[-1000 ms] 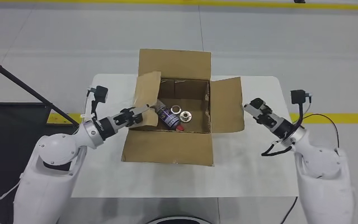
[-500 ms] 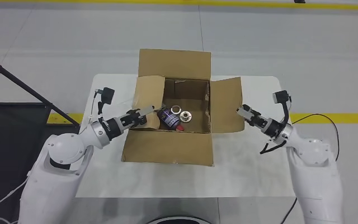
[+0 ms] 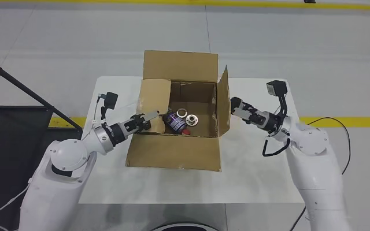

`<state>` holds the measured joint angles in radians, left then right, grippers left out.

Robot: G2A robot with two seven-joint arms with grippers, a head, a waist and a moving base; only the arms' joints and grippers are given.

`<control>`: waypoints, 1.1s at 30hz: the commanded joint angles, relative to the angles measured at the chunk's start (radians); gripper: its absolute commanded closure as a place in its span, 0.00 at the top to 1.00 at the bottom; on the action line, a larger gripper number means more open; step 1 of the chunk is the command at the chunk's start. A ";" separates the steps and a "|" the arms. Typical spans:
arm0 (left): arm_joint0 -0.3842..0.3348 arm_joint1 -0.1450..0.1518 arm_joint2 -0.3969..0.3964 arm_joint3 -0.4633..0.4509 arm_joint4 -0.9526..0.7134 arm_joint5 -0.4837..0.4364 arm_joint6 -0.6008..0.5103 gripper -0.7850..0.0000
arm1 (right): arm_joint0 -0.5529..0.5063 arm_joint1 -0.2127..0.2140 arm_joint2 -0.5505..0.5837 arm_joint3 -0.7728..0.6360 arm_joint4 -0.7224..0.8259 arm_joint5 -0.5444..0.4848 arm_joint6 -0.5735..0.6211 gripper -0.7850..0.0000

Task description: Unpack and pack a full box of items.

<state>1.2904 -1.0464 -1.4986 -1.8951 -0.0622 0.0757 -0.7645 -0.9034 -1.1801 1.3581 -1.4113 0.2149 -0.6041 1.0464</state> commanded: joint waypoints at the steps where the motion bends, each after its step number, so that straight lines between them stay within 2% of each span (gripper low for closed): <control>1: 0.000 0.000 0.004 0.000 0.003 0.004 0.005 1.00 | 0.034 -0.007 -0.050 0.014 -0.008 -0.004 -0.003 1.00; 7: 0.001 0.000 0.015 -0.004 0.006 0.026 0.027 1.00 | 0.136 -0.035 -0.196 0.083 -0.069 0.013 -0.044 1.00; 14: 0.009 0.001 0.007 -0.010 -0.002 0.037 0.036 1.00 | 0.214 -0.062 -0.310 0.160 -0.104 0.030 -0.072 1.00; 25: 0.020 0.007 -0.072 -0.040 -0.052 0.036 0.055 1.00 | 0.252 -0.078 -0.377 0.199 -0.140 0.063 -0.088 1.00; 29: 0.026 0.013 -0.125 -0.043 -0.077 0.033 0.025 1.00 | 0.254 -0.079 -0.387 0.200 -0.144 0.069 -0.081 1.00; 33: 0.039 0.023 -0.179 -0.036 -0.086 0.017 -0.057 1.00 | 0.257 -0.079 -0.393 0.206 -0.145 0.080 -0.073 1.00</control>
<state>1.3259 -1.0258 -1.6648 -1.9334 -0.1513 0.0973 -0.7987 -0.6473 -1.2592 0.9655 -1.2069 0.0701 -0.5275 0.9726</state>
